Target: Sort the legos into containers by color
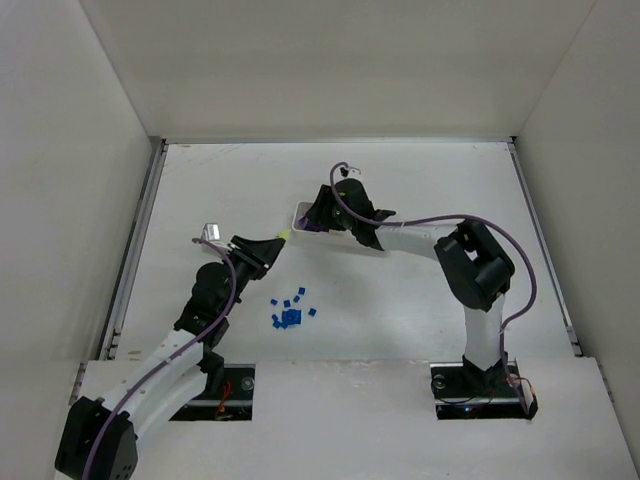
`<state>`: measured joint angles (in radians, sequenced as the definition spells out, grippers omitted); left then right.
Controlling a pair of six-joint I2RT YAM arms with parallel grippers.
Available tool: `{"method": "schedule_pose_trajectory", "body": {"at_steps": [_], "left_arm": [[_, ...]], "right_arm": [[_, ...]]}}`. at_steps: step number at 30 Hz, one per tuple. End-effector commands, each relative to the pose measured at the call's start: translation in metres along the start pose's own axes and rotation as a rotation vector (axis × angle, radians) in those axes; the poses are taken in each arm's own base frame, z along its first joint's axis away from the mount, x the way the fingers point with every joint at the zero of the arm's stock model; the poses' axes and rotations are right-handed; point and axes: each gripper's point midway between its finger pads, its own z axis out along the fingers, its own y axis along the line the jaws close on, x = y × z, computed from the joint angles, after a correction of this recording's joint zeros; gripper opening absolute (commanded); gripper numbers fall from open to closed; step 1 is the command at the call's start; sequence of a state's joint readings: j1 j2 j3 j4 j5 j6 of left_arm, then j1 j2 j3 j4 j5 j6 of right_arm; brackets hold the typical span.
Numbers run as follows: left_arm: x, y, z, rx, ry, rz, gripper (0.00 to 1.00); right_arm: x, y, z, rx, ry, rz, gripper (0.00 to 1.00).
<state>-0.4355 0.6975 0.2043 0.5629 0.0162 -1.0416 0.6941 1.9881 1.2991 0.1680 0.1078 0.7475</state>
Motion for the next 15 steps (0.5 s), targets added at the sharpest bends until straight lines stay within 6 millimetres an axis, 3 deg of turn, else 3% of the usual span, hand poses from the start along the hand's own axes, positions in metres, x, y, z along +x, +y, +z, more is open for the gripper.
{"method": "schedule_pose_trajectory", "body": {"at_steps": [1,4,8,11,15], "left_arm": [[-0.005,-0.018,0.004,0.046,-0.016,0.039,0.14],[0.001,-0.021,0.009,0.041,-0.001,0.073,0.14],[0.014,-0.034,0.02,0.038,0.027,0.145,0.14],[0.034,-0.043,0.034,0.028,0.073,0.224,0.15],[0.067,-0.057,0.061,0.018,0.167,0.329,0.15]], "right_arm": [[-0.038,0.036,-0.021,-0.078,-0.096,-0.009,0.61],[-0.051,0.045,-0.045,-0.117,-0.137,-0.002,0.65],[-0.069,0.047,-0.085,-0.157,-0.197,0.003,0.63],[-0.081,0.031,-0.117,-0.164,-0.255,0.018,0.51],[-0.085,-0.01,-0.154,-0.124,-0.313,0.041,0.24]]}}
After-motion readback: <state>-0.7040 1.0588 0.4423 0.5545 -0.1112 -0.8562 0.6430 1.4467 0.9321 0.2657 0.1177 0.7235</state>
